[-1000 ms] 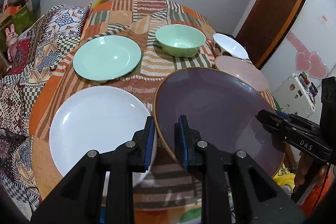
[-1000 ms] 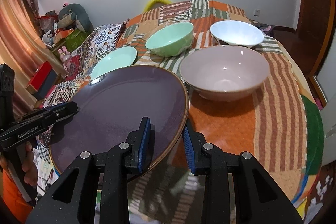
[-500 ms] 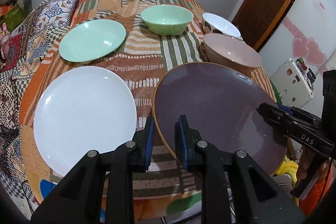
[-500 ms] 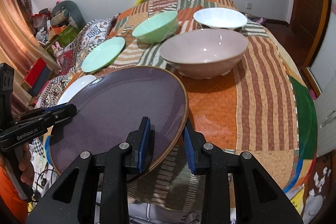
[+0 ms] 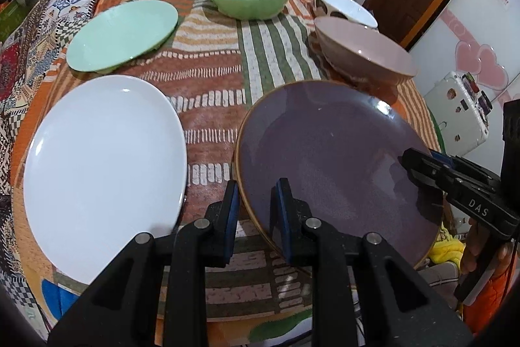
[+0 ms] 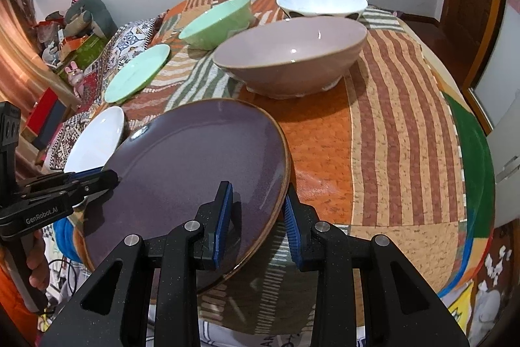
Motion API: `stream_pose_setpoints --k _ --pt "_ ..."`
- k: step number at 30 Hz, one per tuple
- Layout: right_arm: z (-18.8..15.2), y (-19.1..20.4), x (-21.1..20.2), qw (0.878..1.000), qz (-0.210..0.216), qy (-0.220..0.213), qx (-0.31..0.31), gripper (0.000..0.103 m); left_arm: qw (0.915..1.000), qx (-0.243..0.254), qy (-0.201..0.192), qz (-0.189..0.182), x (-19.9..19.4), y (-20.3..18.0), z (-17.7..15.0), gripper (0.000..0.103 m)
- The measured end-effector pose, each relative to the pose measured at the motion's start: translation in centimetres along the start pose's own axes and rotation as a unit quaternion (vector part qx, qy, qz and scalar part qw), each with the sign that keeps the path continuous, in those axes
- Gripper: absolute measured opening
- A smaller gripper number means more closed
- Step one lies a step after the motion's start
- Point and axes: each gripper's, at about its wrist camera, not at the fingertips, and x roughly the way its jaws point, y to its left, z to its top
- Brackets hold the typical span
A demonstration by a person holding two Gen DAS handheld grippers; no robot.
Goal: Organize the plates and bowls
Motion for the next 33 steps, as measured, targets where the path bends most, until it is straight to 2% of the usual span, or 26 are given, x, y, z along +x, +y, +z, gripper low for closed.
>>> stream_pose_setpoints --k 8,14,22,26,33 --pt "-0.4 -0.2 0.6 1.0 0.001 0.009 -0.005 0.028 1.0 -0.001 0.003 -0.007 0.4 0.3 -0.2 0.021" --pt "-0.5 0.2 0.9 1.0 0.005 0.016 -0.016 0.034 1.0 0.003 0.001 0.002 0.6 0.0 -0.5 0.022" --pt "-0.4 0.0 0.1 1.0 0.006 0.016 -0.01 0.035 0.9999 -0.001 -0.004 0.01 -0.1 0.2 -0.6 0.022" --pt "0.0 -0.2 -1.3 1.0 0.001 0.0 -0.008 0.038 0.9994 0.004 -0.028 0.017 -2.1 0.2 -0.4 0.023" --pt "1.5 1.7 -3.5 0.999 0.007 -0.036 -0.032 0.041 0.994 0.003 -0.099 0.046 -7.2 1.0 0.0 0.035"
